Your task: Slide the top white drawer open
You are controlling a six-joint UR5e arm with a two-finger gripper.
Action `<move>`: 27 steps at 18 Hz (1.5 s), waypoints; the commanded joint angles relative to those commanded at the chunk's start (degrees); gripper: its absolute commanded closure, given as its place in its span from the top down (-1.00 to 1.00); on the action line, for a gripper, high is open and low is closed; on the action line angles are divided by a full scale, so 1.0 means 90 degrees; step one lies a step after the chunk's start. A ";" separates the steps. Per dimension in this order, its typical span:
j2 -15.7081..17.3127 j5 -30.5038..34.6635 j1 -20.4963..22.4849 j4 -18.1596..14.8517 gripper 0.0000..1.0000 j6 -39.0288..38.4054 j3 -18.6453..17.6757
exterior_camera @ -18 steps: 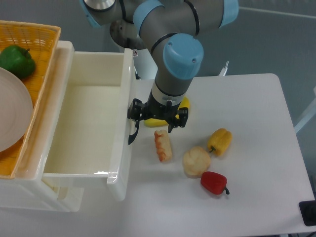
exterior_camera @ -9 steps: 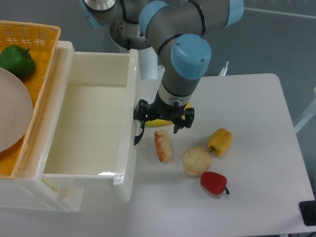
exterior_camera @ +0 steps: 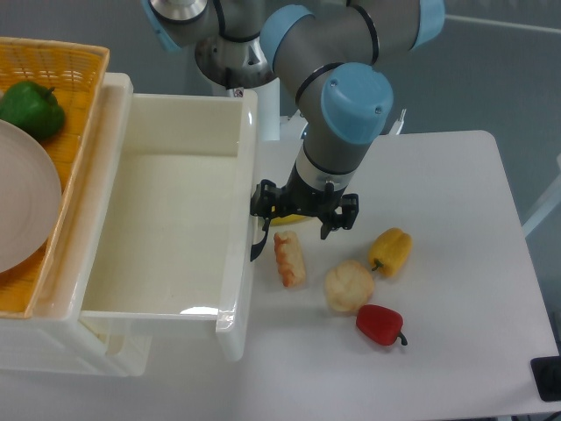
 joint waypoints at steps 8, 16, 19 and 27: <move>-0.0010 -0.0214 -0.0020 -0.0029 1.00 -0.0049 -0.0078; -0.0088 -0.0713 0.0078 -0.0127 1.00 -0.0078 -0.0098; -0.0078 -0.0723 0.0136 -0.0127 1.00 -0.0078 -0.0098; 0.0010 -0.0236 0.0508 0.0653 1.00 0.0058 0.0029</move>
